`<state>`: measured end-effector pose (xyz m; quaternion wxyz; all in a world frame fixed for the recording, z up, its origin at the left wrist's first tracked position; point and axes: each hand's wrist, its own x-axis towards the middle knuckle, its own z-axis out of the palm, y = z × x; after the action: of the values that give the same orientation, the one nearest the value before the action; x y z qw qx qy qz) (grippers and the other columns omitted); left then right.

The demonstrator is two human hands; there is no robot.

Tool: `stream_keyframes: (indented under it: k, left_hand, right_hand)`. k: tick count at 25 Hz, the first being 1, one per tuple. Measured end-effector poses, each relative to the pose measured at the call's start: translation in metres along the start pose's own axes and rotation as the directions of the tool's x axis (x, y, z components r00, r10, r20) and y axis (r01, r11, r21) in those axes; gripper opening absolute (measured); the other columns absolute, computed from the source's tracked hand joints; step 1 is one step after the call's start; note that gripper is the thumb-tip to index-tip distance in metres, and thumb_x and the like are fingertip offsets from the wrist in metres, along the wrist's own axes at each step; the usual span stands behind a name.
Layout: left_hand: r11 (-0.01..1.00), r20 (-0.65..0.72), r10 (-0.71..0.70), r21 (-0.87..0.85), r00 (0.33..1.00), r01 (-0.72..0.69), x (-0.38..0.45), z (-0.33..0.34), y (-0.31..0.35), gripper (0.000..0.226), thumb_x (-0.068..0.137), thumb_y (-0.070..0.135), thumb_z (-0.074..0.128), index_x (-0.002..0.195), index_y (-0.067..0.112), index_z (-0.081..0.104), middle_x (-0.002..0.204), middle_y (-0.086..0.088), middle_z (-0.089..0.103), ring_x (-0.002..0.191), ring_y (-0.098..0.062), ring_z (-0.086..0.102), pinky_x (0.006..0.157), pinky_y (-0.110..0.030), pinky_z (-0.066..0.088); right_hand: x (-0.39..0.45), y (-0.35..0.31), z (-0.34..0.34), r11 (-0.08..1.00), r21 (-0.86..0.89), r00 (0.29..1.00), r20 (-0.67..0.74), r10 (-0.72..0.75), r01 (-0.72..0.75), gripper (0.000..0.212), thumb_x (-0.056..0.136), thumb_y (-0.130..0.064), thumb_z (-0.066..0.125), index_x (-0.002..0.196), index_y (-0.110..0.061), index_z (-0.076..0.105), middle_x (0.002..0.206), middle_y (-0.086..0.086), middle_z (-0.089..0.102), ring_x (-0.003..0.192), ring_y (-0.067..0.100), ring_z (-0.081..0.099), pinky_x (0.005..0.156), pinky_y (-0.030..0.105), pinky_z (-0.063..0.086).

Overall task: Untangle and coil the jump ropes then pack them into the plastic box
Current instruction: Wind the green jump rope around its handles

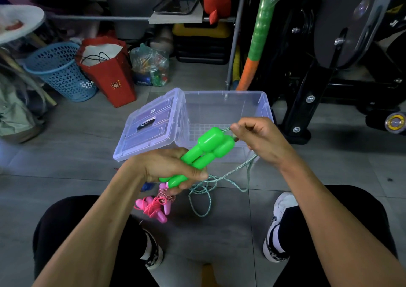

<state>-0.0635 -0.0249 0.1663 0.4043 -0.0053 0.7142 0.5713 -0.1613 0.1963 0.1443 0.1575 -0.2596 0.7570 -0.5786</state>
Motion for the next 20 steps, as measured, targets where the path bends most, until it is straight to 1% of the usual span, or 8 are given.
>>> stream_keyframes:
  k: [2,4,7,9,12,14,17,20]
  left_hand:
    - [0.997,0.038,-0.004,0.081,0.999,0.000,-0.001,0.006,0.000,0.026,0.074,0.015,0.075,0.077,-0.001,0.055,0.049,-0.008,0.048,0.036,-0.020,0.045,0.043,-0.021,0.038]
    - [0.997,-0.033,0.050,0.064,0.998,-0.048,0.001,0.009,-0.003,0.022,0.066,0.011,0.078,0.065,0.012,0.056,0.047,-0.010,0.046,0.038,-0.020,0.043,0.045,-0.022,0.035]
    - [0.958,-0.207,0.150,-0.210,0.967,-0.193,0.004,0.008,-0.008,0.025,0.054,0.012,0.077,0.058,0.016,0.053,0.043,-0.007,0.039,0.035,-0.015,0.034,0.041,-0.022,0.026]
    - [0.857,-0.364,0.181,-0.396,0.913,-0.328,0.009,0.005,-0.008,0.025,0.053,0.008,0.074,0.061,0.012,0.051,0.041,-0.003,0.036,0.033,-0.013,0.031,0.038,-0.017,0.026]
    - [0.792,-0.559,0.103,-0.454,0.823,-0.408,0.023,0.006,-0.004,0.023,0.067,-0.003,0.070,0.066,0.010,0.051,0.043,0.000,0.037,0.035,-0.010,0.032,0.037,-0.017,0.028]
    - [0.862,-0.633,0.002,-0.391,0.774,-0.322,0.033,0.007,-0.005,0.025,0.077,-0.003,0.068,0.064,0.010,0.051,0.045,-0.002,0.041,0.036,-0.012,0.035,0.038,-0.019,0.030]
    - [0.993,-0.776,-0.116,-0.097,0.620,0.063,0.050,-0.001,-0.017,0.020,0.075,0.005,0.067,0.061,0.008,0.054,0.045,-0.004,0.051,0.034,-0.016,0.044,0.042,-0.020,0.035]
    - [0.853,-0.843,-0.031,0.258,0.538,0.454,0.058,-0.004,-0.030,0.010,0.070,0.016,0.064,0.078,0.010,0.059,0.066,-0.006,0.062,0.059,-0.025,0.064,0.053,-0.025,0.043]
  right_hand:
    - [-0.001,-0.001,0.003,0.994,0.098,0.998,0.016,0.057,-0.058,0.039,0.091,-0.042,0.059,0.063,-0.014,0.058,0.057,0.007,0.042,0.050,0.007,0.032,0.048,0.017,0.029]
    - [0.001,0.001,0.010,0.954,0.262,0.988,0.075,0.132,-0.148,0.042,0.090,-0.044,0.057,0.061,-0.015,0.052,0.056,0.002,0.033,0.045,0.008,0.025,0.044,0.018,0.023]
    - [0.004,0.002,0.024,0.916,0.314,0.967,0.022,0.255,-0.249,0.050,0.095,-0.046,0.048,0.054,-0.017,0.050,0.045,-0.006,0.027,0.039,0.008,0.019,0.042,0.018,0.018]
    - [0.004,0.005,0.034,0.951,0.224,0.969,-0.076,0.237,-0.215,0.053,0.101,-0.042,0.043,0.057,-0.013,0.053,0.043,-0.009,0.031,0.039,0.008,0.026,0.043,0.020,0.024]
    - [0.001,0.009,0.045,0.976,-0.216,0.991,-0.128,-0.030,0.001,0.044,0.104,-0.034,0.040,0.074,-0.009,0.061,0.050,-0.011,0.048,0.052,0.007,0.046,0.057,0.024,0.037]
    - [-0.002,0.011,0.054,0.867,-0.494,0.998,0.015,-0.067,0.066,0.035,0.103,-0.033,0.038,0.081,-0.009,0.052,0.068,-0.001,0.062,0.069,0.024,0.056,0.064,0.035,0.041]
    - [-0.006,0.008,0.059,0.674,-0.732,0.981,0.187,0.058,0.100,0.022,0.103,-0.031,0.037,0.085,-0.018,0.040,0.092,0.018,0.063,0.084,0.040,0.058,0.062,0.038,0.036]
    - [-0.010,-0.003,0.051,0.555,-0.815,0.957,0.269,0.113,0.164,0.018,0.102,-0.027,0.039,0.092,-0.015,0.047,0.099,0.017,0.061,0.089,0.038,0.060,0.062,0.035,0.031]
